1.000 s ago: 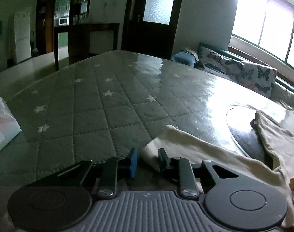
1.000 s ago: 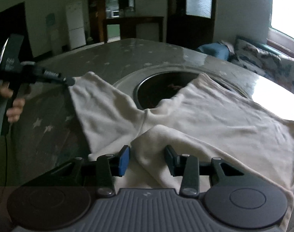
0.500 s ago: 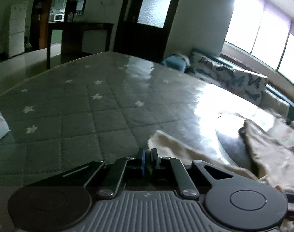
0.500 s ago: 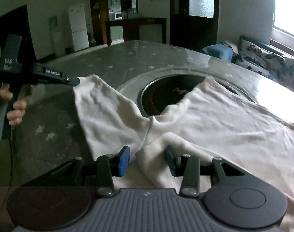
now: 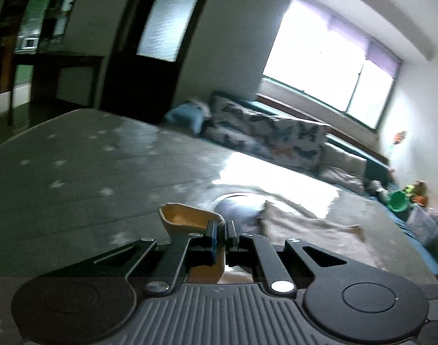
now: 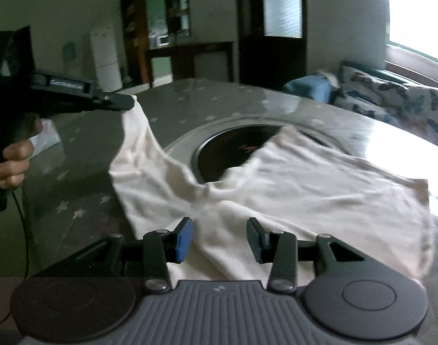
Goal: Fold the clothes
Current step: 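Fold the hem over the body with the left gripper and release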
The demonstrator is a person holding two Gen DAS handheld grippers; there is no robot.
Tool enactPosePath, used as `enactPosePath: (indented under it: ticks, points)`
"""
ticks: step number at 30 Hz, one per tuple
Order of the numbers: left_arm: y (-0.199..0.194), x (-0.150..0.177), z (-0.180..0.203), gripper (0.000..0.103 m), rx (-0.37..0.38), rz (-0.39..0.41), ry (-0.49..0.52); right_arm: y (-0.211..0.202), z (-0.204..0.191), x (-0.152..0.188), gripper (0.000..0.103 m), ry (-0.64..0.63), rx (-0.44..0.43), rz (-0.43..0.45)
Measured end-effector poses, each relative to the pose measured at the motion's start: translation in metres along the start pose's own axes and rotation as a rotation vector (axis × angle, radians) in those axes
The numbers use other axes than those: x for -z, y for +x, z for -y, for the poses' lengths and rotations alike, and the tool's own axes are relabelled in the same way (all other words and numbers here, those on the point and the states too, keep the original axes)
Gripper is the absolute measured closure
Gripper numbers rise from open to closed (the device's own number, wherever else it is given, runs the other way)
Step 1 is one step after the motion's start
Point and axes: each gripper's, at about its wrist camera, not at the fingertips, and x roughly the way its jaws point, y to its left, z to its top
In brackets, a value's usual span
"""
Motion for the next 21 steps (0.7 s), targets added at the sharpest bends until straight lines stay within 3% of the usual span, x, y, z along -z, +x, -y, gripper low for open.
enactPosePath:
  ticks: [9,13,14,16,19,21]
  points:
    - [0.005,-0.003,0.093,0.098,0.285,-0.025,0.115,-0.046,0.041,0.020,0.061,0.096,0.121,0.048]
    - [0.022,0.011,0.135,0.092,0.414,-0.085,0.164,-0.054,0.056,0.032,0.061,0.159,0.147,0.040]
    - [0.029,0.018,0.144,0.084,0.423,-0.112,0.184,-0.055,0.058,0.035,0.061,0.173,0.151,0.037]
    - [0.042,0.031,0.155,0.078,0.424,-0.164,0.223,-0.056,0.062,0.041,0.061,0.190,0.155,0.026]
    - [0.056,0.045,0.159,0.076,0.428,-0.229,0.243,-0.057,0.063,0.048,0.061,0.195,0.152,0.014]
    - [0.057,0.047,0.151,0.074,0.407,-0.231,0.253,-0.058,0.065,0.051,0.061,0.199,0.149,0.009]
